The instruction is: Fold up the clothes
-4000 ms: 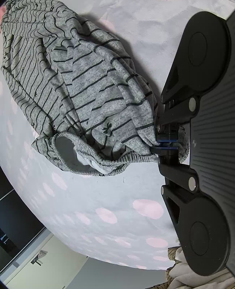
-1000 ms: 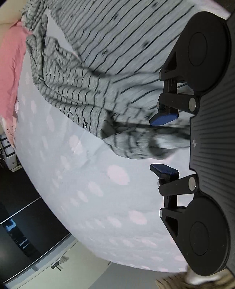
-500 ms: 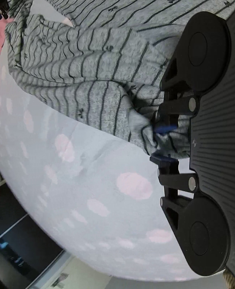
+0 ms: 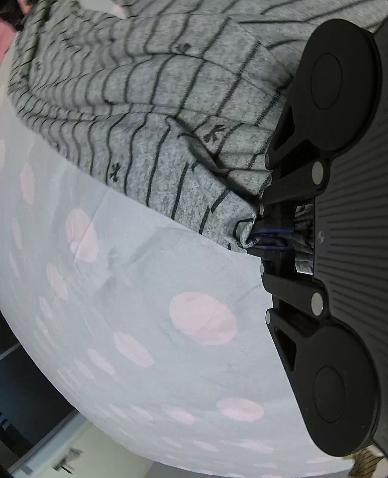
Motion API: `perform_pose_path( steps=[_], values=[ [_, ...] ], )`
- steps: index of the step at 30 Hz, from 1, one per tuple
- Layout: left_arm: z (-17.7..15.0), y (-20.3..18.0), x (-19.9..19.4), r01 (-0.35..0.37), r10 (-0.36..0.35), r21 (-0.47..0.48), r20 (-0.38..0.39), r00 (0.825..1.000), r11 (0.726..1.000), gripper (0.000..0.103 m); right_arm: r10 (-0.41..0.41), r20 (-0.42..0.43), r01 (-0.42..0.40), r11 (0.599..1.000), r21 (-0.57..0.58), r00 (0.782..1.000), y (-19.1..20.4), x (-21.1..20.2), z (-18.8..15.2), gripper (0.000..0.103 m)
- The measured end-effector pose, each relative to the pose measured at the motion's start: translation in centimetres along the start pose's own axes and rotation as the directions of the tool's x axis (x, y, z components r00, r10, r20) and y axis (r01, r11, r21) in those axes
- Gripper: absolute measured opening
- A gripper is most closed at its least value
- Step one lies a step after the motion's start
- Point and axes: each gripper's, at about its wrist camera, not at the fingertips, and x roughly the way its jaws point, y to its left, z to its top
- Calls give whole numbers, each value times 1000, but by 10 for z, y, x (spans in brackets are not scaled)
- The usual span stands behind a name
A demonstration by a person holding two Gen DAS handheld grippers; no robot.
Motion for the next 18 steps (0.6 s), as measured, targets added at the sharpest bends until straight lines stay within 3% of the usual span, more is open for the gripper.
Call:
perform_pose_path(
  steps=[1,2,3,5,9,13,16,18],
  values=[
    [-2,3,-4,1,-1,-20,12,1000,1000,4,18,-8,-17,1000,21,1000,0,1,0,24],
    [-2,7,-9,5,-4,-42,20,1000,999,4,29,-23,-28,999,35,999,1,-1,2,8],
    [-3,12,-14,13,-10,-77,30,1000,997,4,23,-38,-22,999,32,999,3,-3,3,2],
    [-3,25,-28,8,0,-150,48,999,989,4,-11,-50,12,1000,8,999,9,-10,5,1],
    [-5,55,-62,-11,42,-295,98,994,955,3,-124,24,123,991,53,992,0,-47,10,0],
    [-12,81,-98,4,70,-426,159,985,905,3,-278,75,267,955,130,958,-20,-91,18,0],
    [-18,87,-120,-2,94,-460,178,979,888,3,-274,113,246,946,211,955,-37,-124,21,0],
    [-24,85,-126,1,95,-462,183,978,887,3,-222,117,194,957,214,968,-39,-138,19,1]
  ],
)
